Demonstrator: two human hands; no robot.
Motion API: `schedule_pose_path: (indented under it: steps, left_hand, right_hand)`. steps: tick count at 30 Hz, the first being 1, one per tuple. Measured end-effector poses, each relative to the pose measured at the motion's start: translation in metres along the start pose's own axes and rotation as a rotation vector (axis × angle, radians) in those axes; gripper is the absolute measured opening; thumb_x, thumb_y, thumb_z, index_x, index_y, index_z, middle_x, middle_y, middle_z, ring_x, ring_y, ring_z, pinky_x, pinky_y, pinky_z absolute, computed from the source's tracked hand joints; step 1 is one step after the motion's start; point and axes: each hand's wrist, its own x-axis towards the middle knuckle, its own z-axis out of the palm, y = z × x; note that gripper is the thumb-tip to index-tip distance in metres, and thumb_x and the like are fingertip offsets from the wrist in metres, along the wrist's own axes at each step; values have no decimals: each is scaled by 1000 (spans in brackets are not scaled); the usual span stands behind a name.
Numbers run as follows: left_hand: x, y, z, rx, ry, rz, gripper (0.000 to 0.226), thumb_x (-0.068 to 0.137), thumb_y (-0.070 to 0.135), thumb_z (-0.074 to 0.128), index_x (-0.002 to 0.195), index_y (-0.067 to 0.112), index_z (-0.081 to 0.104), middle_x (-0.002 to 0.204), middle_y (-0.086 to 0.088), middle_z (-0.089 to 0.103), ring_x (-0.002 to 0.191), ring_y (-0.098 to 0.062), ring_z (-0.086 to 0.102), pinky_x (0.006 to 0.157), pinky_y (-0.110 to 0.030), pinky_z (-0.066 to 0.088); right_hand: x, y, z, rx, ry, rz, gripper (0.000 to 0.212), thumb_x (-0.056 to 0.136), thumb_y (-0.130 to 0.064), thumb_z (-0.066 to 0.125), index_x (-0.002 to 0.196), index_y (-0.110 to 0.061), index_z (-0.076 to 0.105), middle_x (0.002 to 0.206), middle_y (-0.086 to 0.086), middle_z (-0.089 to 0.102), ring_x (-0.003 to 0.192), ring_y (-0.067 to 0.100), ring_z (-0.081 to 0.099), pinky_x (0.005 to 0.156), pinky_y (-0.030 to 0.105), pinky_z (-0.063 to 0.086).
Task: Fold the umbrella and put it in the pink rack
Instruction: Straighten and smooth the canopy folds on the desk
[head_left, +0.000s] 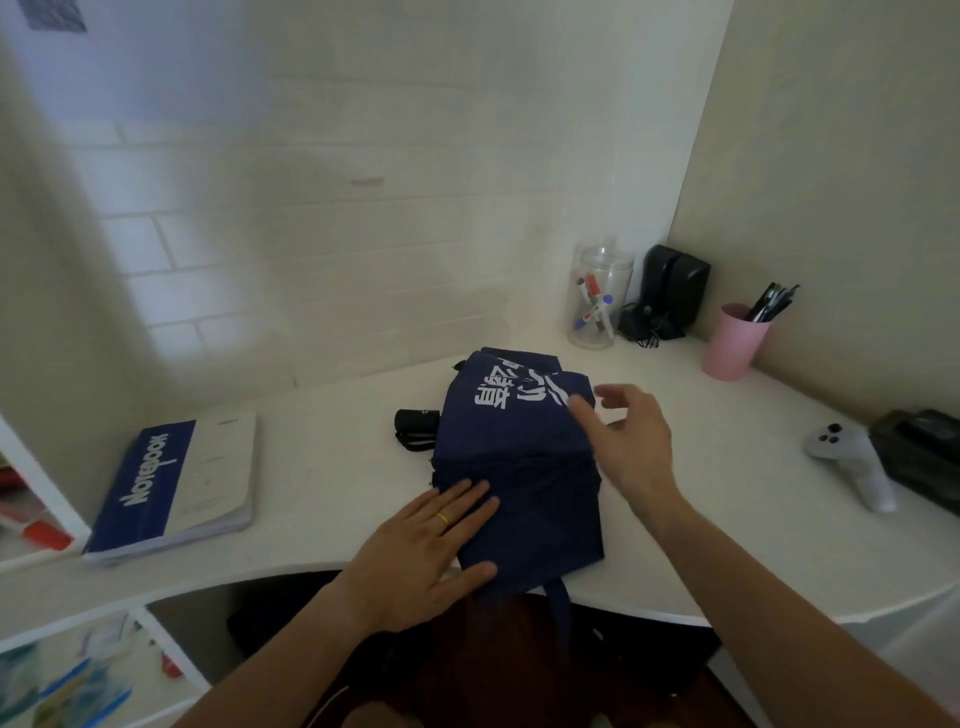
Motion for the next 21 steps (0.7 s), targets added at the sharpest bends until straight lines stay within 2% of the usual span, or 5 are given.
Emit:
schedule_pose_path:
  steps: [3,6,12,17,21]
  left_hand:
    - [-2,1,-1,-4,-1,1,72,101,70,17,161,33,2,170,10,-2,154,-2,-9,123,-27,-9]
    - [-1,2,-1,-7,6,-10,72,101,70,18,161,33,4,169,11,-2,155,-4,-6,124,-28,-8]
    - [-4,1,3,-5,119,-2,72,101,70,23,161,31,14,168,9,17,154,-9,14,126,-31,8]
    - [-6,5,-1,-131,192,-30,70,97,72,37,158,39,26,162,15,32,149,-7,24,125,-31,22]
    - [-12,8,-12,-174,416,-236,54,83,77,52,112,35,71,116,13,66,107,-6,58,95,-27,50]
  right_hand:
    - [32,-13,2,254,-159,324,65,83,-45,76,133,-7,58,110,5,68,69,17,64,61,28,48]
    - [37,-18,-1,386,-214,364,40,84,-16,78,120,-2,68,84,9,68,56,15,51,62,30,50]
    - [-4,3,-25,456,-503,262,29,89,2,66,116,-6,66,96,15,71,75,21,67,73,34,54]
    - [-33,31,-23,390,-497,257,20,83,-16,79,100,-7,74,99,8,80,92,20,74,79,29,58]
    - [-42,53,-12,293,-458,207,18,77,-10,83,87,-8,69,91,18,78,90,33,74,79,32,58]
